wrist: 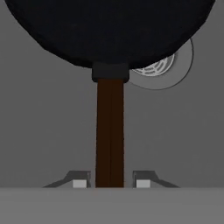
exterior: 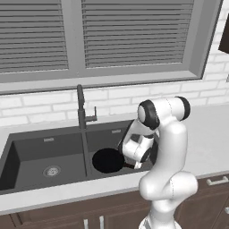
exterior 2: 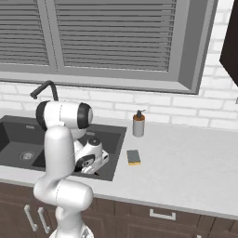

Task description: Pick the pan and sponge and place them into the sink. Then turn on the water.

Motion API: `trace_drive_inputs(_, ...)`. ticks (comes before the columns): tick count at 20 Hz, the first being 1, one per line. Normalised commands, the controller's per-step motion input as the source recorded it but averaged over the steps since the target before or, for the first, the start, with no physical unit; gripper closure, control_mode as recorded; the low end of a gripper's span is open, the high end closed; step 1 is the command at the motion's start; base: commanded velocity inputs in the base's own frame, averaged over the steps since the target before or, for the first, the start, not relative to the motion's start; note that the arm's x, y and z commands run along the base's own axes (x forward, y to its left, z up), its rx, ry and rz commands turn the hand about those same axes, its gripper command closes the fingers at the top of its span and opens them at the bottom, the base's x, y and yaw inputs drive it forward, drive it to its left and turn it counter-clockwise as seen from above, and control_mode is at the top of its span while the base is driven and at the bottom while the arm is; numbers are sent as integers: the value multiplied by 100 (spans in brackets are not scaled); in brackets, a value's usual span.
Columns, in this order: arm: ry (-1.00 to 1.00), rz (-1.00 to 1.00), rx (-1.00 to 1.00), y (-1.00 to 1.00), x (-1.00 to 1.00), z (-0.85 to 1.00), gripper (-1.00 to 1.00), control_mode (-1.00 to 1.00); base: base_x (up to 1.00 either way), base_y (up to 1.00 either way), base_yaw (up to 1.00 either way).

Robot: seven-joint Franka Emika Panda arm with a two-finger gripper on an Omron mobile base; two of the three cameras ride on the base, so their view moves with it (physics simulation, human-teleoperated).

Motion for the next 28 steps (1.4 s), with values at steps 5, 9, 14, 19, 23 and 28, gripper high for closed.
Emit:
trace_drive_inputs(5, 0, 0, 0, 0, 9, 19, -100, -100, 0, 0, 0)
trace_drive_inputs(9, 0, 0, 0, 0, 3, 64, -100, -100, 0, 0, 0)
trace_drive_inputs(14, 0, -2, 0, -1, 0, 92, -100, -100, 0, 0, 0)
trace_drive_inputs(19, 1, -1, 1, 0, 0, 100, -100, -100, 0, 0, 0)
trace_drive_inputs(23, 6, -3, 4, 0, 8, 100, -100, -100, 0, 0, 0)
trace_drive_inputs(28, 11, -4, 4, 0, 27, 100, -100, -100, 0, 0, 0)
